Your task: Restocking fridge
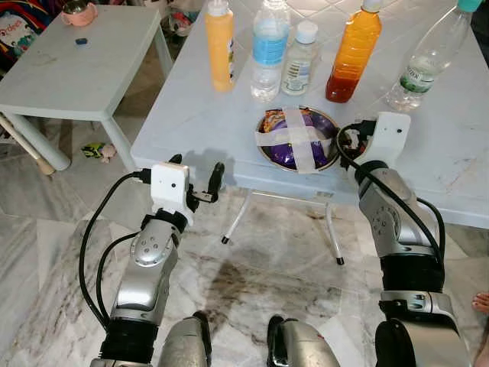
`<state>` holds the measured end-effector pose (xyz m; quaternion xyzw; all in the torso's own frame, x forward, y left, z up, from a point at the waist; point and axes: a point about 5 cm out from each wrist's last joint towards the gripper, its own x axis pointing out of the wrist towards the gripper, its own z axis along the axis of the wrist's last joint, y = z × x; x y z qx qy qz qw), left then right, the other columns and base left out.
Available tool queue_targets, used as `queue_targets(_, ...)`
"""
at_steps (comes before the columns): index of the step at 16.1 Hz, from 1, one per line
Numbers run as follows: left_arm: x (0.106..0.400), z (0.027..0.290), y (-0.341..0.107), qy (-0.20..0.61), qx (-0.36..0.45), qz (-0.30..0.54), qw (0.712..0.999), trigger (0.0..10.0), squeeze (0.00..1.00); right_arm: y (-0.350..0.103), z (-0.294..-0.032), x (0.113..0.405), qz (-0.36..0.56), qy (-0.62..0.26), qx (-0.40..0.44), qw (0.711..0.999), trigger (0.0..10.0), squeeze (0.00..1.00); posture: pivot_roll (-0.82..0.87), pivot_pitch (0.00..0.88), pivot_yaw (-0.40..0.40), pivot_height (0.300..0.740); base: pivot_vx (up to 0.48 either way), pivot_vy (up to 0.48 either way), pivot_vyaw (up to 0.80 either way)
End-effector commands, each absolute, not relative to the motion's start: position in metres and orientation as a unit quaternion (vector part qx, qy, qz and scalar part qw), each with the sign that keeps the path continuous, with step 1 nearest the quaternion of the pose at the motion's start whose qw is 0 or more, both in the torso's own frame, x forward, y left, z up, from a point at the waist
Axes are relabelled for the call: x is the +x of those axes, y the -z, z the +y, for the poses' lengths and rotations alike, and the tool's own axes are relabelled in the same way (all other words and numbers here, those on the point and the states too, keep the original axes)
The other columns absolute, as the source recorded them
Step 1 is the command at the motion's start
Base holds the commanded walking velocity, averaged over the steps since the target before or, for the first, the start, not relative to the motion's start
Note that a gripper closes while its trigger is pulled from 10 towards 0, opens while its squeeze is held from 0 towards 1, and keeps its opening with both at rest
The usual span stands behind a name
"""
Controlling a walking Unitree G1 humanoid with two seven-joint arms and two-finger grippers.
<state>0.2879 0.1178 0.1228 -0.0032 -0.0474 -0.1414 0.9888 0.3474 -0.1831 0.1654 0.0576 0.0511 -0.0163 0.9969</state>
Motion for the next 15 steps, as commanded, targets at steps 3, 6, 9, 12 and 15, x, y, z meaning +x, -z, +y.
queue_targets(3,0.287,0.119,-0.123,0.143,0.006,-0.045,0.989,10.0,0.0,-0.172,-0.183,0.35,0.037,-0.006,0.047,0.998,10.0,1.0,0.02,0.188,0.043,0.74,0.0,0.0,0.0)
queue_targets(6,0.287,0.119,-0.123,0.141,0.006,-0.044,0.989,10.0,0.0,-0.176,-0.194,0.353,0.041,-0.028,0.029,0.998,10.0,0.45,0.02,0.188,0.039,0.74,0.0,0.0,0.0)
queue_targets(9,0.288,0.118,-0.123,0.14,0.004,-0.044,0.989,10.0,0.0,-0.172,-0.2,0.355,0.061,-0.063,0.017,0.996,10.0,0.0,0.01,0.189,0.04,0.74,0.0,0.0,0.0)
queue_targets(12,0.288,0.118,-0.123,0.141,0.005,-0.045,0.989,10.0,0.0,-0.171,-0.195,0.357,0.06,-0.111,0.008,0.992,10.0,0.0,0.02,0.189,0.041,0.74,0.0,0.0,0.0)
queue_targets(15,0.287,0.12,-0.123,0.139,0.007,-0.045,0.989,10.0,0.0,-0.171,-0.195,0.362,0.058,-0.122,-0.003,0.991,10.0,0.0,0.03,0.192,0.042,0.74,0.0,0.0,0.0)
